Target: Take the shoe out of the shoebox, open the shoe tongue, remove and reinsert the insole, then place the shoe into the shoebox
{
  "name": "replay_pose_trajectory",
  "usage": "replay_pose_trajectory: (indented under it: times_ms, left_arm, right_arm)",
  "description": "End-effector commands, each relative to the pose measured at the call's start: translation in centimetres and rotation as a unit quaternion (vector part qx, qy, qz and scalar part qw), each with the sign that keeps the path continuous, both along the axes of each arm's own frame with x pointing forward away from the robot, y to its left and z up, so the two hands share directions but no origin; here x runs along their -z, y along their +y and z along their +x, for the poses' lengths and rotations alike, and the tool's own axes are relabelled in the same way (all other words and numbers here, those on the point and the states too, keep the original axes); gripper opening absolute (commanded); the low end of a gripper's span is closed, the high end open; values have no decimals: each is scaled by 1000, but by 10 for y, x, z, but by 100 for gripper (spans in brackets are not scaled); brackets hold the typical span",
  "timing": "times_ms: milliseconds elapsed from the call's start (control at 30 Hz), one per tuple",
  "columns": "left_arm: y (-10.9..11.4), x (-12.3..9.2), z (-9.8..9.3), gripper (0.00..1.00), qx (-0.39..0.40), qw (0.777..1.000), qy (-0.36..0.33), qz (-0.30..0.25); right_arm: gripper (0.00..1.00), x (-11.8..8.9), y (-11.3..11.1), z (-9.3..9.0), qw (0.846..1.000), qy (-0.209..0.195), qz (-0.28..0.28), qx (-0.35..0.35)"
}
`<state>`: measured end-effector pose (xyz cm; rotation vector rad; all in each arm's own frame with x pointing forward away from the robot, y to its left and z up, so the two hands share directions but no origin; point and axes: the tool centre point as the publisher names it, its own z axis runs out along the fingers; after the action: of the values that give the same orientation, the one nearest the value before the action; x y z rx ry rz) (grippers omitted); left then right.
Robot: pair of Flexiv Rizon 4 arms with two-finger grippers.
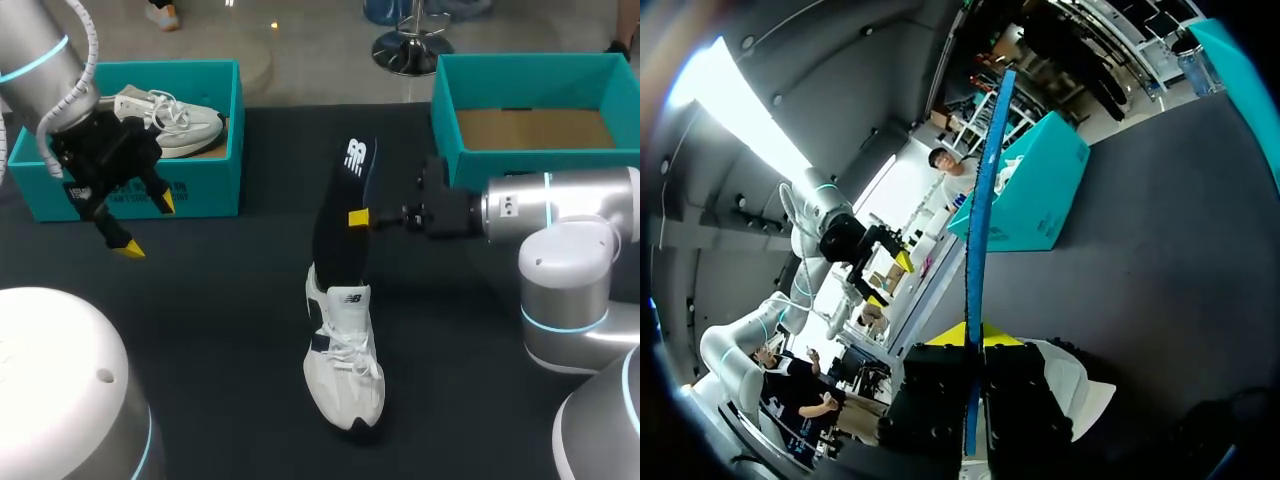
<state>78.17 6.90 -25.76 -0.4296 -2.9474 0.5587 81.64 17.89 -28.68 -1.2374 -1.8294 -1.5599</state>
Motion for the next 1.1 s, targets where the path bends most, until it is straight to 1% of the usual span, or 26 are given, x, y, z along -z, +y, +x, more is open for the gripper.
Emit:
replay_pose_trajectory:
  times_ms: [33, 667, 1100]
  left_arm:
    - [0, 0, 0, 100, 0, 1000, 0, 2]
    - [0, 0, 0, 100, 0, 1000, 0, 2]
    - [0, 0, 0, 100, 0, 1000, 0, 2]
  right_arm:
    - [0, 1, 0, -3, 1000, 2, -3, 0]
    - [0, 10, 7, -5, 1000, 3, -2, -13]
    - [0, 21, 7, -18, 1000, 4, -6, -8]
